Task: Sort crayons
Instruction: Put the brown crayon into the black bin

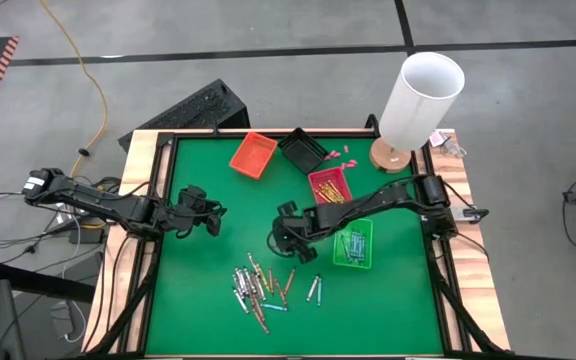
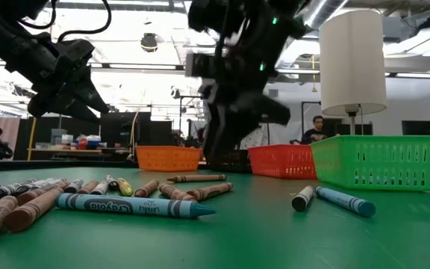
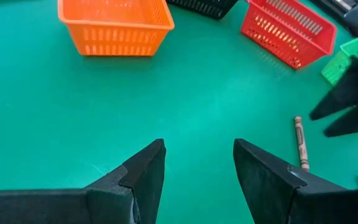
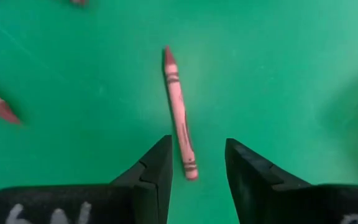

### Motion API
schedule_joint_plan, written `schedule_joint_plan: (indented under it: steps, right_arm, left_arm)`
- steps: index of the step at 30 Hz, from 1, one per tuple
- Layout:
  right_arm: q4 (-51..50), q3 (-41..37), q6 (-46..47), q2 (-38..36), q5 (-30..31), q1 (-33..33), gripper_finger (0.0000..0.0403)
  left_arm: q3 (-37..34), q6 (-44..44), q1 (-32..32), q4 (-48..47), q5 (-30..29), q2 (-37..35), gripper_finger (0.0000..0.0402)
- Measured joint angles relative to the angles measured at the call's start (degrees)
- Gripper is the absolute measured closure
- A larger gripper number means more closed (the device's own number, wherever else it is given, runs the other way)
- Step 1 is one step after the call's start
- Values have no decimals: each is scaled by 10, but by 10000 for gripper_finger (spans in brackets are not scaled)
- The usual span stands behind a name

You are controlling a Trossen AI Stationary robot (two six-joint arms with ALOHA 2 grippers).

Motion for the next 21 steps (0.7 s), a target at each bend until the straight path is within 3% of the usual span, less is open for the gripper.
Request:
schedule_joint_plan:
  steps: [10,15,21]
  right_arm:
    - [6,0,-22,13,-44,-22,260]
    - [10,0,-20,18,-103,-36,262]
    - [17,1,-20,40,-114,-38,262]
  left_arm:
    - [0,-2,0,-1,0,0,221]
    - [0,-3,0,-1,0,0,221]
    - [0,-4,0,-3,0,0,221]
